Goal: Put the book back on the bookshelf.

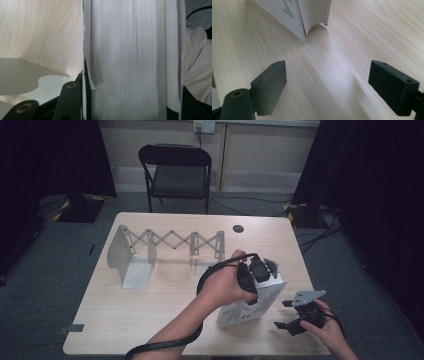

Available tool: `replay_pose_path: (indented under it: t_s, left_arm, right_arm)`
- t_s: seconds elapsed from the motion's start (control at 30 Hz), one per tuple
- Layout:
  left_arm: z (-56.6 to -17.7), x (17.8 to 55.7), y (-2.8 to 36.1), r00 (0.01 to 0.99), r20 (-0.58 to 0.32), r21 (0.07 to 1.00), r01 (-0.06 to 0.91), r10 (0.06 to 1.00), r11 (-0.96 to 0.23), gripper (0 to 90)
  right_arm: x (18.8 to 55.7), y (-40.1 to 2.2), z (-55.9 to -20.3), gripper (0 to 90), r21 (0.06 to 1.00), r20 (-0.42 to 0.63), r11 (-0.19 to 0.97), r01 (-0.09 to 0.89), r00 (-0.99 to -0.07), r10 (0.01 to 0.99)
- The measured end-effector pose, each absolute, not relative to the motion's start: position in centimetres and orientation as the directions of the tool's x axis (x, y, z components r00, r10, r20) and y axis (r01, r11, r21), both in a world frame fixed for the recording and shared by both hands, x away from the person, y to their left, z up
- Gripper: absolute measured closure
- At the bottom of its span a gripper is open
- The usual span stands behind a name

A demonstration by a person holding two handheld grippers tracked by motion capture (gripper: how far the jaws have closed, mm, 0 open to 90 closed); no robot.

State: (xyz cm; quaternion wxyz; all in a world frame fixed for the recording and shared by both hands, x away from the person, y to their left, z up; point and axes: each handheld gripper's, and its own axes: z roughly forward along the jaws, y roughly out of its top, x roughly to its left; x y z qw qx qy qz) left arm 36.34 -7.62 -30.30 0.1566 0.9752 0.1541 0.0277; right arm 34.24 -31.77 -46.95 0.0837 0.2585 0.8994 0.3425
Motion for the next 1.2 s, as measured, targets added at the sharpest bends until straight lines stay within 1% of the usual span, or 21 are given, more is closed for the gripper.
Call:
replay_pose_path:
  t_s: [0.17, 0.27, 0.4, 0.6, 0.8, 1.07, 1.2]
  left_arm:
    - [-29.8, 36.3, -6.9, 0.946, 0.001, 0.314, 0.307, 0.323, -0.899, 53.2]
    - [-29.5, 36.2, -6.4, 0.942, -0.003, 0.312, 0.32, 0.335, -0.895, 53.2]
    - [-29.5, 36.0, -5.7, 0.934, 0.009, 0.29, 0.34, 0.358, -0.894, 53.1]
    - [-29.4, 36.1, -4.7, 0.925, -0.003, 0.29, 0.364, 0.379, -0.885, 53.1]
    - [-29.4, 35.9, -4.0, 0.924, 0.001, 0.287, 0.365, 0.381, -0.886, 53.1]
    - [-29.5, 35.8, -3.1, 0.918, -0.026, 0.285, 0.386, 0.396, -0.877, 53.2]
    - [-29.3, 35.7, -2.8, 0.919, -0.019, 0.28, 0.382, 0.393, -0.881, 53.2]
  right_arm:
    - [34.6, -31.8, -47.7, 14.7, 0.671, 0.025, 0.611, 0.42, -0.836, 0.548]
    - [34.7, -31.7, -48.2, 14.7, 0.665, 0.037, 0.611, 0.428, -0.837, 0.546]
    - [34.9, -31.1, -48.8, 14.7, 0.654, 0.003, 0.637, 0.408, -0.843, 0.537]
    - [35.2, -30.8, -49.0, 13.5, 0.658, 0.001, 0.637, 0.403, -0.846, 0.533]
    - [35.1, -30.8, -49.2, 13.0, 0.676, 0.003, 0.615, 0.406, -0.837, 0.548]
    - [35.0, -30.9, -49.3, 12.6, 0.688, 0.002, 0.603, 0.403, -0.832, 0.554]
    - [34.9, -31.0, -49.6, 12.4, 0.706, 0.007, 0.584, 0.4, -0.829, 0.559]
